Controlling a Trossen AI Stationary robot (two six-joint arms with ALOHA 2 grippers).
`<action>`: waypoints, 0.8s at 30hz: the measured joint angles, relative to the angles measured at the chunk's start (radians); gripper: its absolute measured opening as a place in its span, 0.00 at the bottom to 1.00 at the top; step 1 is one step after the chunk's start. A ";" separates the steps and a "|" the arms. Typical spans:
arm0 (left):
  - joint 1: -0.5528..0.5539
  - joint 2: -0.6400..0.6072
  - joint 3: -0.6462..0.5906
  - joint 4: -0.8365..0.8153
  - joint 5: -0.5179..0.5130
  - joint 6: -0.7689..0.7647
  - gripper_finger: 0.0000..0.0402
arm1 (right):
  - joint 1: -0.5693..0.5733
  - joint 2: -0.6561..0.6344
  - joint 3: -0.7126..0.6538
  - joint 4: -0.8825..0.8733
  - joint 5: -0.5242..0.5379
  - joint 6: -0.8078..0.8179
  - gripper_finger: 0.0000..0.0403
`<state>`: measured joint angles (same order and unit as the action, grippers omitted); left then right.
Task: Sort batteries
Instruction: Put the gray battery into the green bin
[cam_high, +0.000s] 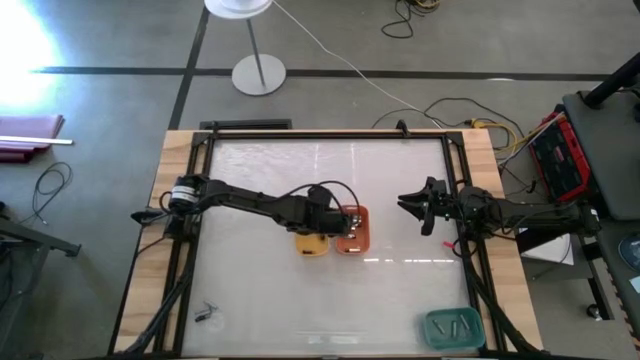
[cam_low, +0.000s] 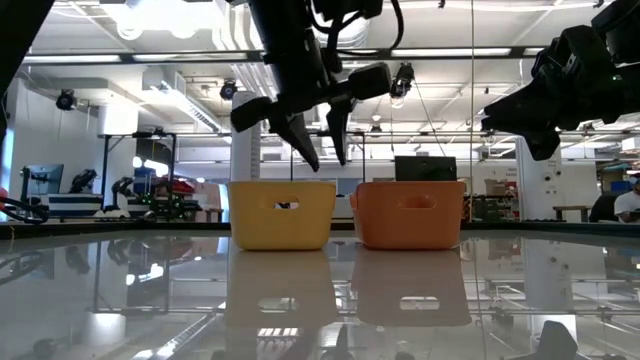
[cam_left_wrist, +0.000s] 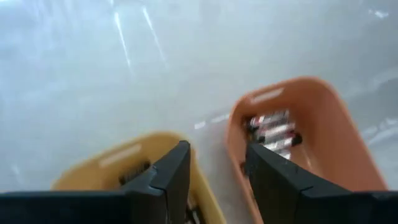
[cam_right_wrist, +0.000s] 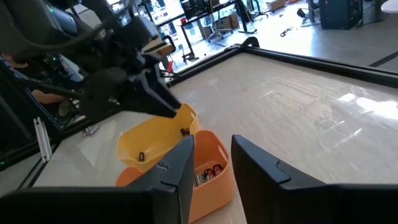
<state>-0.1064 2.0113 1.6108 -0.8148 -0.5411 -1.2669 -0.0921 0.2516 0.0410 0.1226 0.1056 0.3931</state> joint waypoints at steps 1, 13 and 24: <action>0.001 0.000 0.005 0.002 -0.023 0.016 0.34 | 0.000 0.000 0.000 0.000 0.000 0.000 0.23; 0.004 0.000 0.013 0.011 -0.176 0.326 0.34 | 0.000 0.000 0.000 0.000 0.000 0.000 0.16; 0.004 0.000 0.011 0.046 -0.179 0.456 0.34 | 0.000 0.000 0.000 0.000 0.000 0.000 0.17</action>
<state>-0.1028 2.0111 1.6222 -0.7689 -0.7206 -0.8111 -0.0925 0.2516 0.0410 0.1226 0.1059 0.3931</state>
